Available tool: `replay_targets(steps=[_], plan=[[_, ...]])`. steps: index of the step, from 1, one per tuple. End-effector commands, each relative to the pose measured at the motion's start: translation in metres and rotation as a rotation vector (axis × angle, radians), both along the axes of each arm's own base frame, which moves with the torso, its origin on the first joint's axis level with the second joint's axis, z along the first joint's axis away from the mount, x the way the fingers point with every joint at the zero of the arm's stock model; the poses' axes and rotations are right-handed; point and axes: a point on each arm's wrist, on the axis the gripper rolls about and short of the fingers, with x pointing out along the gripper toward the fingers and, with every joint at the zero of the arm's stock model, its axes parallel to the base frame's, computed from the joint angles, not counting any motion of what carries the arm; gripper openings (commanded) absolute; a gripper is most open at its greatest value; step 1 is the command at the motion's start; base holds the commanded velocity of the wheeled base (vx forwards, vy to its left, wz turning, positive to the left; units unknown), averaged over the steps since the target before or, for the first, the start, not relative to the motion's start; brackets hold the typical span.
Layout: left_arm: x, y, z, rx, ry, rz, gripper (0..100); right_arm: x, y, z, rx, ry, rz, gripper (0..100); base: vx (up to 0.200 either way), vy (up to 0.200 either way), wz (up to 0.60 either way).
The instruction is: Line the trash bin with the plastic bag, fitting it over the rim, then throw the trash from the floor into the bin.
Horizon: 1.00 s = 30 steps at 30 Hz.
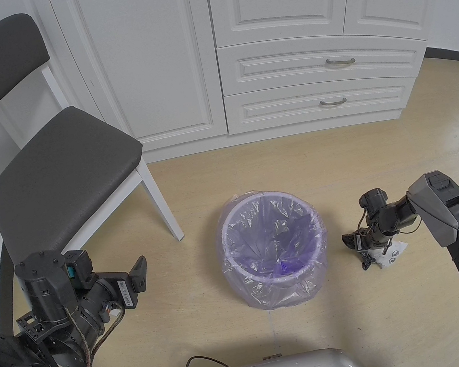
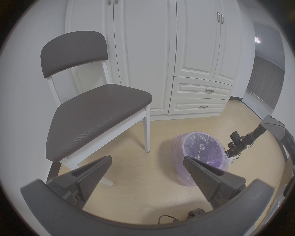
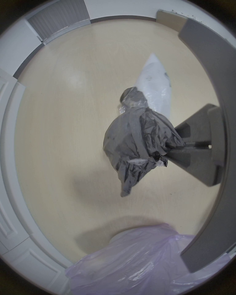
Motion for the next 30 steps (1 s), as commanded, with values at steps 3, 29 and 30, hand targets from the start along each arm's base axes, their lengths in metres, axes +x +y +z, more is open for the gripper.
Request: replay_targets(steps=[3,29,30], plan=[[0.0,0.0,0.001,-0.003,-0.004,0.0,100,-0.006,-0.001,0.003,-0.023,-0.062,0.024,0,0.0,0.0,0.0],[-0.002,0.001,0.003,-0.005,-0.011,-0.001,100,-0.011,-0.003,0.01,-0.01,-0.099,0.047,0,0.0,0.0,0.0],[-0.002,0.001,0.003,-0.005,-0.011,-0.001,100,-0.013,-0.007,0.016,-0.01,-0.113,0.047,0,0.0,0.0,0.0]])
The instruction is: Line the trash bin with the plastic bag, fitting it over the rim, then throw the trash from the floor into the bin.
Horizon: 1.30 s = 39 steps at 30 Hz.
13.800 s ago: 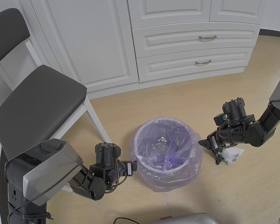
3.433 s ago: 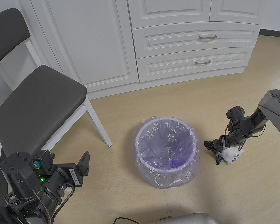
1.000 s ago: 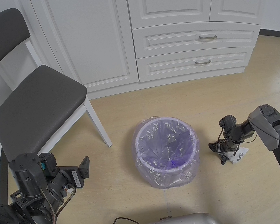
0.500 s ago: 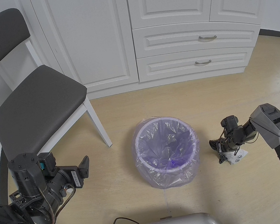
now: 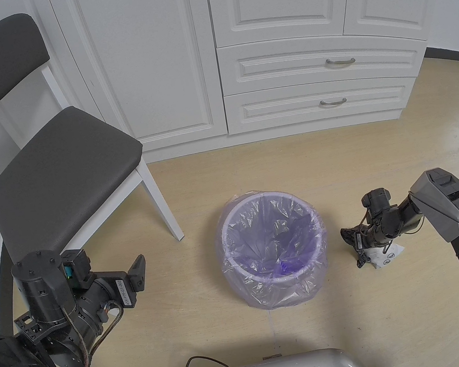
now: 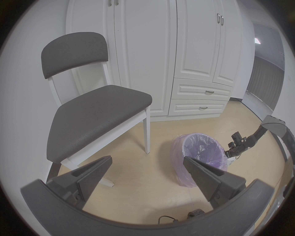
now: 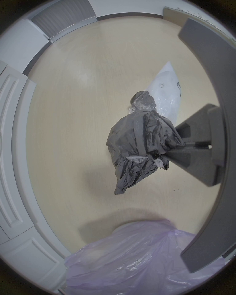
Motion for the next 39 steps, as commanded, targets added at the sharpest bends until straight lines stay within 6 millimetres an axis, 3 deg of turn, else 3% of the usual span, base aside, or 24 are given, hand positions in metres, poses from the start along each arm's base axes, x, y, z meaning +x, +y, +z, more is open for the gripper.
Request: replay_targets(steps=[1,2,7,13,26,39], plan=[[0.0,0.0,0.001,-0.002,-0.003,-0.001,100,-0.005,-0.013,0.02,0.007,-0.041,-0.008,0,0.0,0.0,0.0],[0.0,0.0,0.001,-0.002,-0.003,-0.001,100,-0.006,-0.014,0.023,0.009,-0.044,-0.009,0,0.0,0.0,0.0],[0.001,-0.002,-0.002,0.01,0.003,0.019,100,-0.018,-0.03,0.086,0.076,-0.057,0.008,0,0.0,0.0,0.0],[0.0,-0.001,0.006,-0.036,-0.065,0.031,100,-0.031,-0.035,0.137,0.102,-0.052,0.014,0,0.0,0.0,0.0],[-0.004,-0.001,0.006,-0.087,-0.152,-0.03,100,-0.057,-0.028,0.193,0.104,-0.1,0.034,0,0.0,0.0,0.0],[-0.01,0.002,0.022,-0.051,-0.145,-0.04,100,-0.107,-0.007,0.256,0.102,-0.197,0.095,0,0.0,0.0,0.0]])
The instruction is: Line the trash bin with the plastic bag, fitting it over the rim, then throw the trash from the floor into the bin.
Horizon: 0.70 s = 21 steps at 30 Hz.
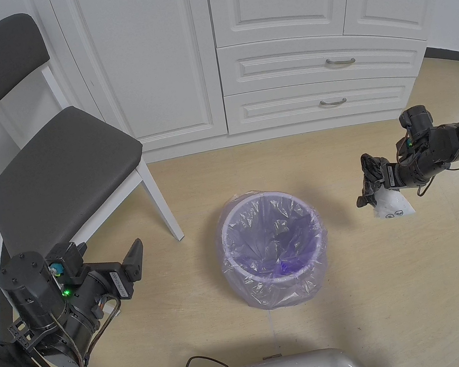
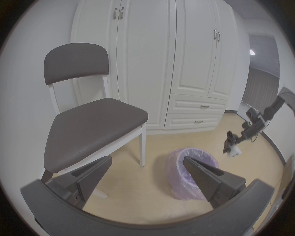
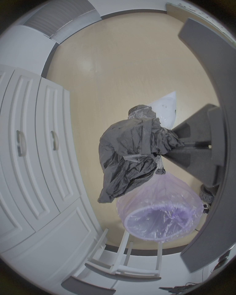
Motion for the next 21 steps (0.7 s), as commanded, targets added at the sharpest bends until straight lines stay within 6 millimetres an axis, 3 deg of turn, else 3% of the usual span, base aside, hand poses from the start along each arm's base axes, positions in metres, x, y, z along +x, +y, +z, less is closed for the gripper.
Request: replay_targets(steps=[1,6,14,21], plan=[[-0.009,0.004,0.017,0.002,-0.001,-0.003,100,-0.027,0.01,0.037,0.0,-0.073,0.028,0,0.0,0.0,0.0],[-0.02,0.006,0.031,-0.01,0.041,-0.017,100,-0.044,0.014,0.051,-0.006,-0.103,0.048,0,0.0,0.0,0.0],[-0.029,0.008,0.035,-0.077,0.071,-0.049,100,-0.069,0.025,0.066,-0.005,-0.128,0.087,0,0.0,0.0,0.0],[-0.038,0.012,0.042,-0.122,0.052,-0.136,100,-0.104,0.044,0.087,0.084,-0.166,0.236,0,0.0,0.0,0.0]])
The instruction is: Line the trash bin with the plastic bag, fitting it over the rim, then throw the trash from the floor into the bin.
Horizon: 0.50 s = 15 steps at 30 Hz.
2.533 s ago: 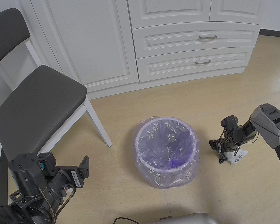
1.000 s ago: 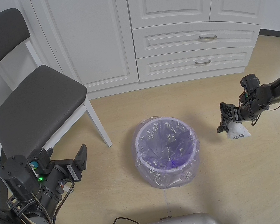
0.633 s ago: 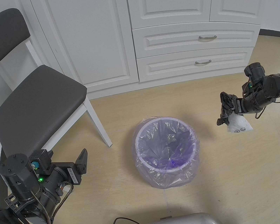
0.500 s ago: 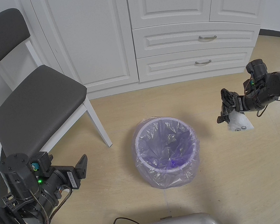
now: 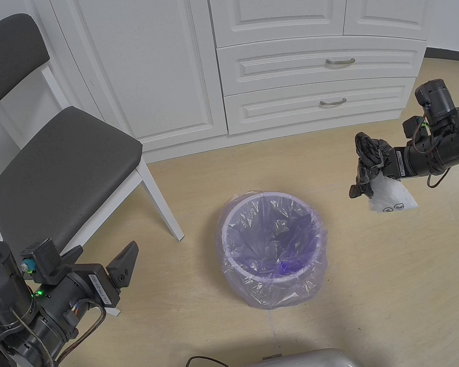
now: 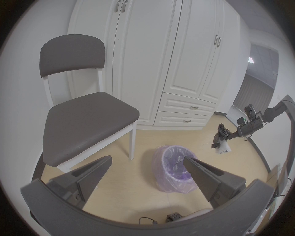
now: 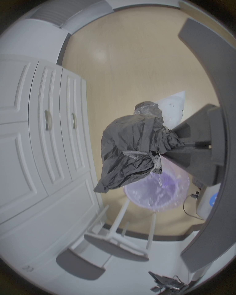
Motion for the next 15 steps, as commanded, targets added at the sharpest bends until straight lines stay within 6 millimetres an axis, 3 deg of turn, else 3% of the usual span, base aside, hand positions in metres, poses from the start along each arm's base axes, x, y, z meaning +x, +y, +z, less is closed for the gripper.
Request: replay_targets(steps=[1,9,15], plan=[[-0.009,0.006,0.009,-0.044,-0.038,-0.029,100,-0.033,0.014,0.024,0.035,-0.058,0.086,0,0.0,0.0,0.0],[-0.01,0.006,0.01,-0.052,-0.039,-0.03,100,-0.071,0.041,0.043,0.07,-0.057,0.19,0,0.0,0.0,0.0],[-0.007,0.005,0.01,-0.049,-0.034,-0.027,100,-0.077,0.063,0.056,0.174,-0.014,0.197,0,0.0,0.0,0.0]])
